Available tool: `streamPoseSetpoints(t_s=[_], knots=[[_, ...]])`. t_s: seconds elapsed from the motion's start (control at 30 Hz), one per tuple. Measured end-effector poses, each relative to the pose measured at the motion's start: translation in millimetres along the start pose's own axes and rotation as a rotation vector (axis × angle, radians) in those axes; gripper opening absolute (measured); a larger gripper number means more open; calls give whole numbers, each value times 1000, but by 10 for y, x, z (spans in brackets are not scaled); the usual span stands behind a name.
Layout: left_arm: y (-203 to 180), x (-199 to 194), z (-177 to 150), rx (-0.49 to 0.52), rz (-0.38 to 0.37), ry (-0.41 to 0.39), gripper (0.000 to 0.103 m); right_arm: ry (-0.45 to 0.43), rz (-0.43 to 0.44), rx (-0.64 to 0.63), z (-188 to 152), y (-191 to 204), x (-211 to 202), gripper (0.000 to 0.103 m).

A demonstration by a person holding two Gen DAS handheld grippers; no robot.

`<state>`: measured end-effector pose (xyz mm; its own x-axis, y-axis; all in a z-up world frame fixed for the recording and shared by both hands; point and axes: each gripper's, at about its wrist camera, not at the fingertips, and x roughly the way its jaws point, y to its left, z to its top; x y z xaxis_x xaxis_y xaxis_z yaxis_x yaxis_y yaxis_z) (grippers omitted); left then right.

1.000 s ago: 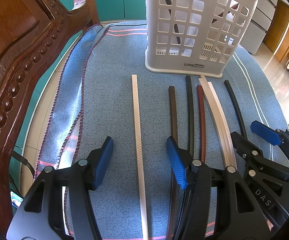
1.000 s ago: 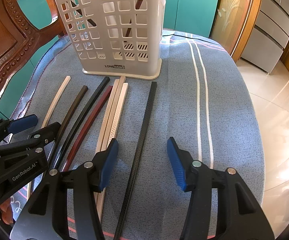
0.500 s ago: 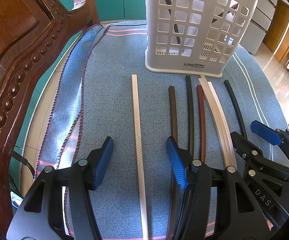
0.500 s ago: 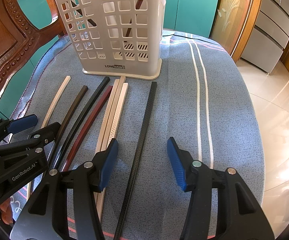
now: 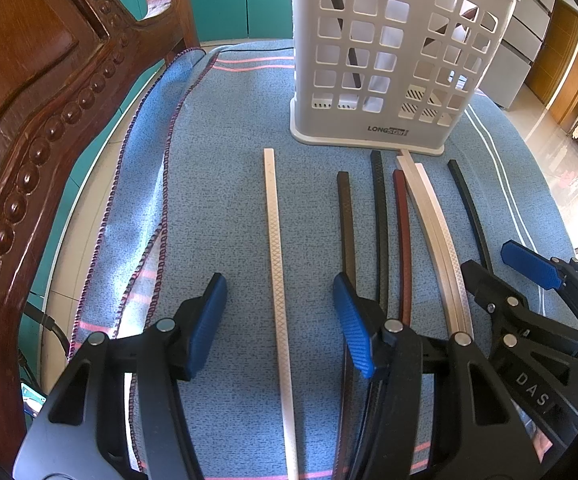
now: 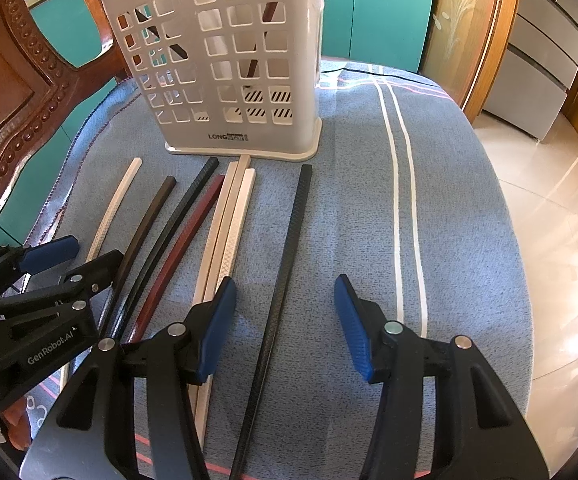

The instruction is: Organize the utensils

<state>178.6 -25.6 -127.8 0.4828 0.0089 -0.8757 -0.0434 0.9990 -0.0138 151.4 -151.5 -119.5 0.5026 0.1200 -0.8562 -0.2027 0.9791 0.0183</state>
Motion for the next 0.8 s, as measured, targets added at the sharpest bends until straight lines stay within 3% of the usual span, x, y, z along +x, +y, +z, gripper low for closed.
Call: streamPoseSetpoints(t_s=[0.67, 0.8], knots=[[48, 10, 8, 2, 3, 1, 59, 0, -3, 1, 8, 16, 7, 52], [59, 7, 15, 0, -1, 0, 52, -2, -11, 2, 11, -7, -1, 40]])
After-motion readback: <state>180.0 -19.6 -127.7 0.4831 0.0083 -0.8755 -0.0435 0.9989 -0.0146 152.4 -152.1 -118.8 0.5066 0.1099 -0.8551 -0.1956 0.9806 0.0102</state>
